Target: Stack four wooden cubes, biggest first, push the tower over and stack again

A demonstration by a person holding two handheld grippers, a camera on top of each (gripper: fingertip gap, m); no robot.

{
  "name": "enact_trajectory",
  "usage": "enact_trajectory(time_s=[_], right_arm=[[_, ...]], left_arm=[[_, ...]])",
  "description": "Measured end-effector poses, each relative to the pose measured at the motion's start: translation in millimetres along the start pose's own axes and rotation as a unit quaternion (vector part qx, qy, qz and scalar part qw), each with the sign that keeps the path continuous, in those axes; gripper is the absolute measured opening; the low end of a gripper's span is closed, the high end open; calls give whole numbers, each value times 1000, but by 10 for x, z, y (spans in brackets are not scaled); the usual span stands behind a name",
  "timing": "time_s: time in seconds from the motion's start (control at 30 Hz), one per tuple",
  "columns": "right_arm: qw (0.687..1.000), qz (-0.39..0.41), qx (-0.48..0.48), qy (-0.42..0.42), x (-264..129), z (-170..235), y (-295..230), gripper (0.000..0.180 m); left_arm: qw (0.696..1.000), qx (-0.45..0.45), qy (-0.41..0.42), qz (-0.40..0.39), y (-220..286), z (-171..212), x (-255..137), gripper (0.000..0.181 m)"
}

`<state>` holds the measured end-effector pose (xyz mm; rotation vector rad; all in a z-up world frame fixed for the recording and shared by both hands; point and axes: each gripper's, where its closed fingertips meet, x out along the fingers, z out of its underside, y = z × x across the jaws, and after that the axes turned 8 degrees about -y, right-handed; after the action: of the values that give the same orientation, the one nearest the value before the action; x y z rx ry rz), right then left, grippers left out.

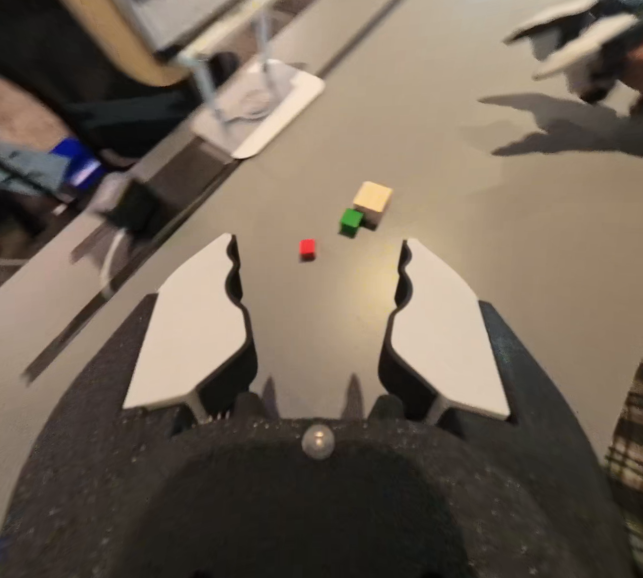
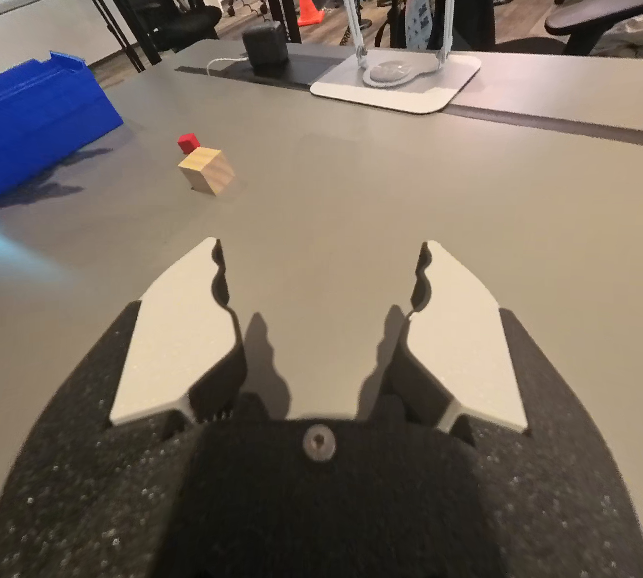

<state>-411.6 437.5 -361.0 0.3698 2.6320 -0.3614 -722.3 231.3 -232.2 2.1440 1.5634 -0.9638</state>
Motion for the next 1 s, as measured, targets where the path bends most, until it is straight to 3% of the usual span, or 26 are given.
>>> enact_trajectory(time_s=[0.2,0.33,0.6,1.0], right_arm=[[998,-14,-56,10,56,-34,-37,106],[995,-40,-89,28,70,19,-150,105],[992,-57,-108,16,113,78,-217,110],[992,-56,-110,7,156,110,-238,110]], left_arm=[[985,105,-73,112,646,60,1268,84],[973,117,-87,178,767,138,1740,79],[966,135,-108,190,647,209,2126,72],[968,129,-144,161,659,389,2346,72]])
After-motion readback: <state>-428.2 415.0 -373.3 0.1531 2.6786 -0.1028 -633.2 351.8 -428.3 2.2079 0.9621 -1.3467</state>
